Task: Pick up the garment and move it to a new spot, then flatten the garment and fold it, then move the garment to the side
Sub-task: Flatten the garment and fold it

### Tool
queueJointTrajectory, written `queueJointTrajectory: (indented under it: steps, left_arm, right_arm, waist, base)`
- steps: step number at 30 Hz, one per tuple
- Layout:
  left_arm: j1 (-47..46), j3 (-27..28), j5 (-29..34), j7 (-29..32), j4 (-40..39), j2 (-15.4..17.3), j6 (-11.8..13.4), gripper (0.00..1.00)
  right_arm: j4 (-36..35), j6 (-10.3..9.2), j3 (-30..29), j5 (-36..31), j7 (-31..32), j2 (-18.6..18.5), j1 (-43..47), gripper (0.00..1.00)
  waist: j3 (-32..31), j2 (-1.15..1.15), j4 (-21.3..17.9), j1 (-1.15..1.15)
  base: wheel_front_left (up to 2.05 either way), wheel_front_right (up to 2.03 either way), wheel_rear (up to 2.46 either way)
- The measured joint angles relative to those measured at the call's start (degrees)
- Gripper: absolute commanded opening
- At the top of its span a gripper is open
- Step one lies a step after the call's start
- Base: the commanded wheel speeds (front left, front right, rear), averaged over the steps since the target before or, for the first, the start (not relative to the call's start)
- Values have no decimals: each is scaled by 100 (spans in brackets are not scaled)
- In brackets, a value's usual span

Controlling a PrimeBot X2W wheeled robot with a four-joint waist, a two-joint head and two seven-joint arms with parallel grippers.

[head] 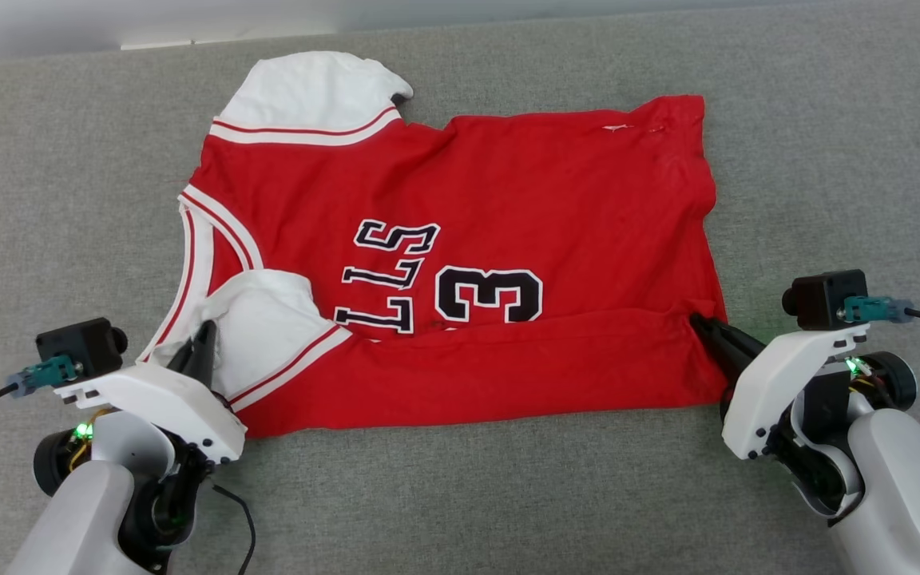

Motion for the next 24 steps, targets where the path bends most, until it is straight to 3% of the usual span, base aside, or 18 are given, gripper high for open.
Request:
queueJointTrajectory:
  steps: [1,2,8,13,18,24]
  left_arm:
    - [-42,-8,-67,51,132,-30,-36,100]
    - [-70,-21,-129,97,219,-57,-85,100]
    - [-228,15,-202,96,656,-41,-254,100]
    - [-226,70,-263,157,745,177,-378,100]
    - [-76,113,-328,592,513,624,-410,100]
    - [280,70,-542,1768,-89,1386,-319,100]
  right_arm:
    - [55,0,58,-12,-56,-19,-9,45]
    - [121,0,83,-12,-103,-23,-27,100]
    - [155,-1,350,138,-821,-40,-75,100]
    - [-64,-1,264,220,-1615,-77,29,100]
    - [-258,-1,22,58,-1861,-100,330,100]
    - [-706,-1,-283,-138,-1669,-19,772,100]
  waist:
    - [-12,0,-7,0]
    - [-29,0,-12,0]
    - [-236,0,-57,0]
    - [-564,0,-98,-1]
    - [-968,0,-155,-1]
    - [-1295,0,-283,-1]
  base:
    - [0,0,0]
    - [0,0,0]
    - [0,0,0]
    - [0,0,0]
    - [0,0,0]
    - [0,0,0]
